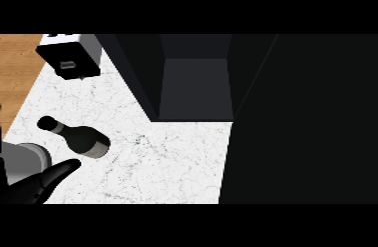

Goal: Pick up the wine, place it into the cabinet and close the cabinet

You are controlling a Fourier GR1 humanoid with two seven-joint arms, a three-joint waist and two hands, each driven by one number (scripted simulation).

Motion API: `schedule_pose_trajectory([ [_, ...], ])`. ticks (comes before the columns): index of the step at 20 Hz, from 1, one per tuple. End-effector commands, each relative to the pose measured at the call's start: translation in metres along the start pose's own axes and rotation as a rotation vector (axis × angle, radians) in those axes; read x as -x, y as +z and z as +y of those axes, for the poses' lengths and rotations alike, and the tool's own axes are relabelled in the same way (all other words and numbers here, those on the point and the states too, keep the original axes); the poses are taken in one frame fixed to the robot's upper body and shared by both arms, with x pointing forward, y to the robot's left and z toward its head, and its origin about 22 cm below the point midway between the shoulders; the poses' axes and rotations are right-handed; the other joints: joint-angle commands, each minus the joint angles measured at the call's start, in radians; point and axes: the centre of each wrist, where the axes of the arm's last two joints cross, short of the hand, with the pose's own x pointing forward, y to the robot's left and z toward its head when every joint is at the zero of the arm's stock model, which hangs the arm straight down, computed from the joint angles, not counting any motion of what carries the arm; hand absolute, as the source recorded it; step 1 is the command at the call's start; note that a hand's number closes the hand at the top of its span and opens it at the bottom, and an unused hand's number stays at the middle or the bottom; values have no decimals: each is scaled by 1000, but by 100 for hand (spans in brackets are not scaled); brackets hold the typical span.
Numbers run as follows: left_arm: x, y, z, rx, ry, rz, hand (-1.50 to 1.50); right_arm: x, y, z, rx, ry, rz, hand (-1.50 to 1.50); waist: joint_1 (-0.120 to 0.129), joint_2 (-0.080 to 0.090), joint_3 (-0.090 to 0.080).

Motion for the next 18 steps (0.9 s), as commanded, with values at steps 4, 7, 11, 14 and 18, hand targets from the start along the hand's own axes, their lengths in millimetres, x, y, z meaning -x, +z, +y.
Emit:
schedule_pose_trajectory([
  [4,17,3,28,-16,20,66,-150,-24,29,-1,8,7,-35,-150,1,-1,0],
  [7,39,-3,42,-3,22,103,-150,-24,28,6,36,-14,-54,-150,0,-2,0],
  [11,57,-10,37,14,33,140,-150,-25,20,-1,-10,15,-40,-150,1,0,0],
  [14,75,-4,57,0,10,149,-150,-27,12,2,8,-4,-50,-150,4,0,0],
  [18,103,-20,62,-13,37,169,-150,-34,22,-2,-28,8,-43,-150,-3,0,0],
])
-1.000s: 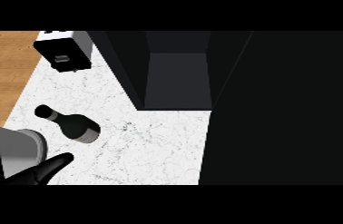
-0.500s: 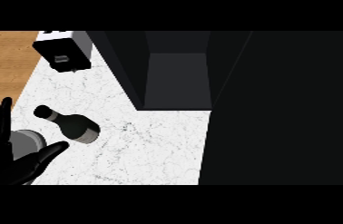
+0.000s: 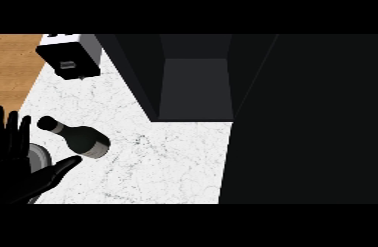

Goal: Pick up the wine, place it into the cabinet and close the cabinet

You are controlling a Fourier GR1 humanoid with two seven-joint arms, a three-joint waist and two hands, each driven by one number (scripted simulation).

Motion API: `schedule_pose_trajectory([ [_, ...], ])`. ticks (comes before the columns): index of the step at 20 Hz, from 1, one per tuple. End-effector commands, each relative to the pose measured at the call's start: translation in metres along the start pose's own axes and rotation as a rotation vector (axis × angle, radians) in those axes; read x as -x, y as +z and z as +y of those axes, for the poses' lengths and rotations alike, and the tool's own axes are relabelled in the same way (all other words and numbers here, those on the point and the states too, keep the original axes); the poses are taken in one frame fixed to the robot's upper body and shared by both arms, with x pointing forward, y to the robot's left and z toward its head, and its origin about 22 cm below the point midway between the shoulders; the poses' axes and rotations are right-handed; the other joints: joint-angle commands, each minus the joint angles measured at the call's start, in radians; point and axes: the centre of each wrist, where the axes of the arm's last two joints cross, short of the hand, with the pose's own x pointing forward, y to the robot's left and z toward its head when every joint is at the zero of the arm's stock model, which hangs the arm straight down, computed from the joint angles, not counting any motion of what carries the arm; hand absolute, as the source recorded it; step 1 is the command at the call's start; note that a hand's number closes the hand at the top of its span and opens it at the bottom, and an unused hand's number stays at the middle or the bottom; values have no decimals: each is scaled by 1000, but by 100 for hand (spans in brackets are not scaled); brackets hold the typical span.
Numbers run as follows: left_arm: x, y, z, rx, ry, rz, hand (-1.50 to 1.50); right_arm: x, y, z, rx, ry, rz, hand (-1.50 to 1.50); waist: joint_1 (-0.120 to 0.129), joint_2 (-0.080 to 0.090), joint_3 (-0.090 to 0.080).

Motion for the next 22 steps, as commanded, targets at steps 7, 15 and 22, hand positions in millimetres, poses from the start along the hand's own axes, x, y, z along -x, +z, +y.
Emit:
schedule_pose_trajectory([
  [7,38,-13,36,-75,-42,-19,-150,-29,34,0,5,-17,-65,-150,-3,-1,0],
  [15,72,0,44,-71,-28,8,-150,-29,19,-3,18,-14,-68,-150,3,0,0],
  [22,83,-31,63,-32,-45,28,-150,-37,27,-3,24,-14,-78,-150,-3,0,0],
])
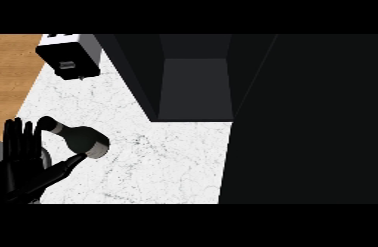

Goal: Pick up the wine, place it into the cabinet and close the cabinet

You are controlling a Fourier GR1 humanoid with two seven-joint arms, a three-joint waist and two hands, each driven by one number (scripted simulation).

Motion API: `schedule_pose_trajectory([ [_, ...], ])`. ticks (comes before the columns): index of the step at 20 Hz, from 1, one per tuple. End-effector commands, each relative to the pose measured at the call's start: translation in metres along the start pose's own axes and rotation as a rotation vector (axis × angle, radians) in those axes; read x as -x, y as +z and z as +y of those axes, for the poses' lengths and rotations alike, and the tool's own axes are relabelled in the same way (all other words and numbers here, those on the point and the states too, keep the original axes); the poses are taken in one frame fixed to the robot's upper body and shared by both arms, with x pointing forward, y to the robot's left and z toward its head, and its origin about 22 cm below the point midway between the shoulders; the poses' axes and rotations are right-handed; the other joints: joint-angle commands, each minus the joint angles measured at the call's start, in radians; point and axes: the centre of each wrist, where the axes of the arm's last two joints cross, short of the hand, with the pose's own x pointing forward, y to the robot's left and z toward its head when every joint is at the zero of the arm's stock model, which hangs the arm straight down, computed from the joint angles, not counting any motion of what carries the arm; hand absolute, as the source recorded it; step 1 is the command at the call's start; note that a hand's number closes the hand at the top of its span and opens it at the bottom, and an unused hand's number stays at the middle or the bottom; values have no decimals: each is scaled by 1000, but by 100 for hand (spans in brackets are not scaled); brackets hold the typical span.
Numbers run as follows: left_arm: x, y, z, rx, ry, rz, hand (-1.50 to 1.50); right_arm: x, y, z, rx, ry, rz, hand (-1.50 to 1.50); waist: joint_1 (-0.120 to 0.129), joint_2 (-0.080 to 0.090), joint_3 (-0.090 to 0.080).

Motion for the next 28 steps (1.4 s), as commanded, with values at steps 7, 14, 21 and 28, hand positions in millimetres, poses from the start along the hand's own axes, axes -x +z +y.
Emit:
schedule_pose_trajectory([
  [7,35,16,2,17,40,7,-150,-22,19,-1,-12,-39,-71,-150,4,0,0],
  [14,49,-4,5,13,19,0,-150,-26,27,5,-21,-20,-72,-150,0,0,0],
  [21,71,5,-19,44,23,33,-150,-19,17,-3,-15,-24,-53,-150,1,0,0],
  [28,95,-17,-7,23,47,61,-150,-15,14,2,-25,-13,-66,-150,-2,2,0],
])
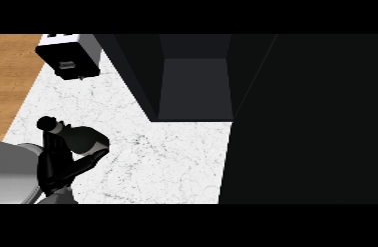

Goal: Pick up the wine, place it into the cabinet and close the cabinet

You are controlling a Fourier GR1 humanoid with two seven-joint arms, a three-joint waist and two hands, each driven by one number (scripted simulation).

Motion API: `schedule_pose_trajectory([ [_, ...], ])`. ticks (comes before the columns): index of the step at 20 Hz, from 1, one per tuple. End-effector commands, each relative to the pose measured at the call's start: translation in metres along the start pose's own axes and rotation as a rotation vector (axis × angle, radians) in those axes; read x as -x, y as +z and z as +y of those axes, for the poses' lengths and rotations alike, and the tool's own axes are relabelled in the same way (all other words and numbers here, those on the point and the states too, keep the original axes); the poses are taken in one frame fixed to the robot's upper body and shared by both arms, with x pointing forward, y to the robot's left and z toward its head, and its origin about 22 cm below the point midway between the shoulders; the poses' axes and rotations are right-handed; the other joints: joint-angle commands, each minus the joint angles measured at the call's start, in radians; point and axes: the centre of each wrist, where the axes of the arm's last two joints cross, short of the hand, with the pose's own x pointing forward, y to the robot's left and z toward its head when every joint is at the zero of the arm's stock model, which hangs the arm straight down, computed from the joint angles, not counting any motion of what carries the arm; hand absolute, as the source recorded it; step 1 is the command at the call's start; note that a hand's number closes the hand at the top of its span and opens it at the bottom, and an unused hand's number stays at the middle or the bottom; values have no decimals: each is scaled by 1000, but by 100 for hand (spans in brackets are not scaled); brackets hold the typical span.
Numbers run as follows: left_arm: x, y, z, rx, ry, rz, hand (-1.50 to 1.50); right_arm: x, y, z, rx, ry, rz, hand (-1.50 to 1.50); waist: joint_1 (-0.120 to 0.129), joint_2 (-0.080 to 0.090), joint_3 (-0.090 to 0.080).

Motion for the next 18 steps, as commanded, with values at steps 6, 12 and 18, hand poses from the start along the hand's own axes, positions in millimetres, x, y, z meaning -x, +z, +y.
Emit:
schedule_pose_trajectory([
  [6,16,-13,-3,11,31,16,-150,-32,17,2,-5,-11,-57,-150,0,0,-1],
  [12,25,-1,12,10,73,-5,-150,-17,27,1,24,1,-52,-150,-1,0,0],
  [18,26,-14,17,120,150,13,150,-31,31,-3,11,1,-53,-150,-7,-1,-1],
])
